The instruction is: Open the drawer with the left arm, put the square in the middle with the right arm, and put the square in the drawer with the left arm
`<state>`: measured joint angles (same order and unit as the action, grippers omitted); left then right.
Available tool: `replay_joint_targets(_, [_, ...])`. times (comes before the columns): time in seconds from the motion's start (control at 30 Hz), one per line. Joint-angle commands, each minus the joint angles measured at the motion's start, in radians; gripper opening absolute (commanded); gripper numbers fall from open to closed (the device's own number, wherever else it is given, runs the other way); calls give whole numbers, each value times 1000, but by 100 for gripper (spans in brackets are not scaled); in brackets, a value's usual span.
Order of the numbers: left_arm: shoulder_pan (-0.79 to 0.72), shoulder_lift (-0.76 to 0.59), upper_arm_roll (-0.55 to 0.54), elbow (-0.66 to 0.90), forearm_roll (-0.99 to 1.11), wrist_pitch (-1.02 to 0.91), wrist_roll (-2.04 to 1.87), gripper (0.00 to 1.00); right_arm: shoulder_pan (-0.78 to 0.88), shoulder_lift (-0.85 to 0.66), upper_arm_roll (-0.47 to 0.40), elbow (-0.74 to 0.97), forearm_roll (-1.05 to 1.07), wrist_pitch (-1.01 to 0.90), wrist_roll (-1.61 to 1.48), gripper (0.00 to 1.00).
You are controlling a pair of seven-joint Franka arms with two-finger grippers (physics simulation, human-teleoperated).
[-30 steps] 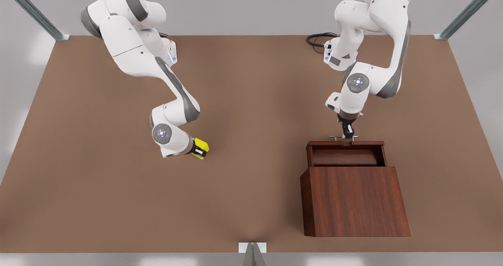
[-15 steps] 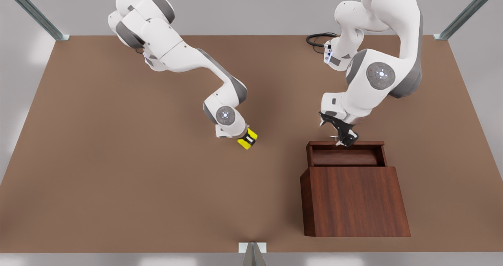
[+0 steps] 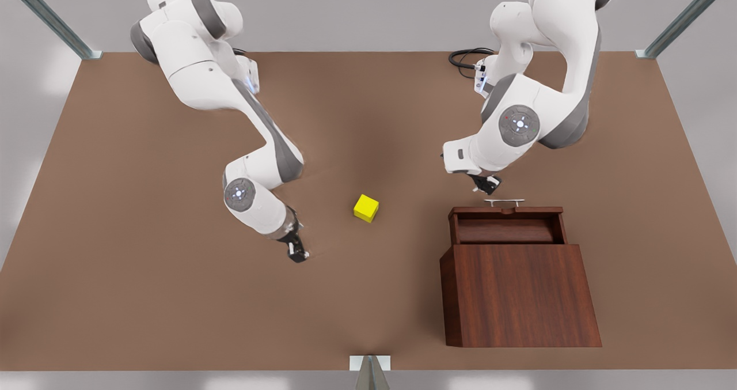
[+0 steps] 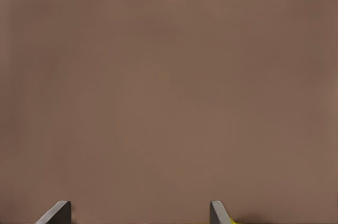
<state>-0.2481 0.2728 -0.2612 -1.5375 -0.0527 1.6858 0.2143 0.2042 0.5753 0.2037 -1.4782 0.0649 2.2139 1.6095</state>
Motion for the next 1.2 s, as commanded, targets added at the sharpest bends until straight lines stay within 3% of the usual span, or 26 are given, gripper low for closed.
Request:
replay_joint_targets(0.0, [-13, 31, -61, 0, 2, 86, -694, 100, -75, -70, -55, -7, 0, -154, -1040, 100])
replay_joint_targets(0.03, [-14, 65, -104, 0, 5, 163, -773, 100, -193, -129, -60, -7, 0, -215, -1336, 100])
replay_joint_targets(0.1, [-51, 123, -108, 0, 7, 274, -777, 100, -264, -270, -96, -52, -62, -322, -1606, 100])
replay_joint_targets(0.13, [-56, 149, -108, 0, 8, 310, -777, 100, -273, -342, -96, -142, -74, -332, -1611, 100])
replay_joint_targets(0.3, [-138, 267, -108, 0, 128, 452, -774, 100, -247, -336, -90, -80, -126, -485, -1350, 100])
replay_joint_targets(0.33, [-154, 315, -122, 36, 226, 463, -776, 100, -197, -333, -87, -51, -217, -500, -1349, 100])
replay_joint_targets(0.47, [-231, 448, -131, 168, 298, 462, -808, 100, -244, -334, -87, 12, -109, -563, -1364, 100])
replay_joint_targets(0.53, [-316, 522, -62, 260, 310, 459, -825, 100, -246, -334, -87, 13, -106, -563, -1364, 100])
replay_joint_targets(0.97, [-329, 620, -44, 237, 307, 465, -829, 100, -279, -324, -90, 64, -83, -560, -1353, 100])
replay_joint_targets(1.0, [-329, 622, -44, 237, 307, 465, -829, 100, -278, -250, -92, 64, -91, -560, -1353, 100])
replay_joint_targets(1.17, [-329, 623, -16, 234, 309, 459, -690, 100, -295, -249, -92, 59, -86, -571, -1353, 100])
